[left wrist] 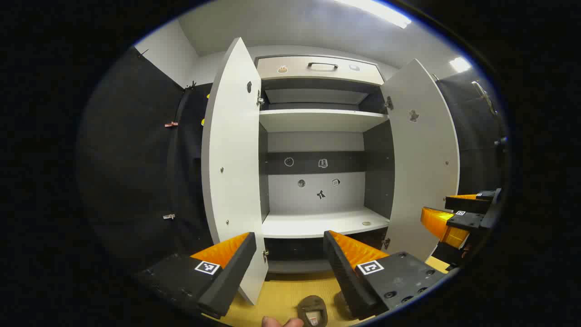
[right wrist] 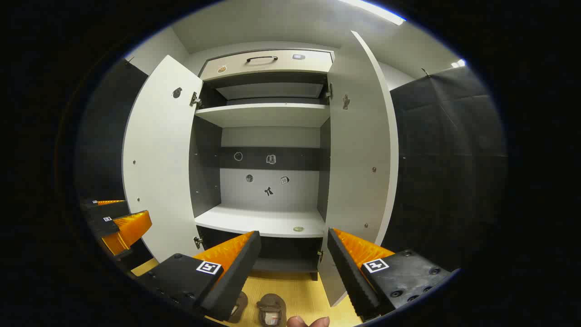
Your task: Grab one shoe with the right hand and put it into the shoe cabinet, grab the other shoe with the left hand and put it into the shoe cabinet; then close the right door with the right hand and the left door with the left hand.
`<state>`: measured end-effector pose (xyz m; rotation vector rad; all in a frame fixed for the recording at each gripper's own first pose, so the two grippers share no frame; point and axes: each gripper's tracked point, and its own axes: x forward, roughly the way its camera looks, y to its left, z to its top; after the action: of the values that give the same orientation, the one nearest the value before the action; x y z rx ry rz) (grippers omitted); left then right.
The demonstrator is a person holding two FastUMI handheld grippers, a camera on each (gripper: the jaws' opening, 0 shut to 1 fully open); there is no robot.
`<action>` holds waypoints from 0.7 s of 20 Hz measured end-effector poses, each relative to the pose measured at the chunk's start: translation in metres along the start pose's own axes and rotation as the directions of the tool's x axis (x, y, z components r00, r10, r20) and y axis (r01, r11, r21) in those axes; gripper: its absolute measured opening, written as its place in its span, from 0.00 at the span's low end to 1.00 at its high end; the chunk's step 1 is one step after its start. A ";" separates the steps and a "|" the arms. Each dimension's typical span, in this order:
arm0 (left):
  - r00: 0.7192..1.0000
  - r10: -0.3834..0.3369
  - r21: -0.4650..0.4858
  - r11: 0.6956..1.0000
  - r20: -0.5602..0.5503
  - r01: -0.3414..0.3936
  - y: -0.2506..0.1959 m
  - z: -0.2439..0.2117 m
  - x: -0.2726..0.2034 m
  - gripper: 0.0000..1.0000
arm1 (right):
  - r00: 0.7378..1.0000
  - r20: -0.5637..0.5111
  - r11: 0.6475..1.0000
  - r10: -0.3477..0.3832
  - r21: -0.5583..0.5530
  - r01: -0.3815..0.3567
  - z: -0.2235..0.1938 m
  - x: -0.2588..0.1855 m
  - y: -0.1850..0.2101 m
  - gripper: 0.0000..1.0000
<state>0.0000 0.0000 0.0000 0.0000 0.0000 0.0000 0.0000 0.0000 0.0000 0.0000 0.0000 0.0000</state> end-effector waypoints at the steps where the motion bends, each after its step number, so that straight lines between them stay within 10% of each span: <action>1: 1.000 -0.001 0.001 1.000 0.000 0.001 0.000 0.000 0.000 0.94 | 1.000 0.001 1.000 -0.001 0.005 0.001 0.001 0.000 0.000 0.98; 14: 1.000 -0.003 0.000 1.000 0.001 0.003 0.000 0.000 0.000 0.94 | 1.000 0.010 1.000 -0.018 0.002 0.018 0.004 -0.001 -0.003 0.98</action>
<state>0.0004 -0.0003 0.0004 0.0000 -0.0013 -0.0028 -0.0007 -0.0034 0.0035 0.0021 -0.0101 -0.0181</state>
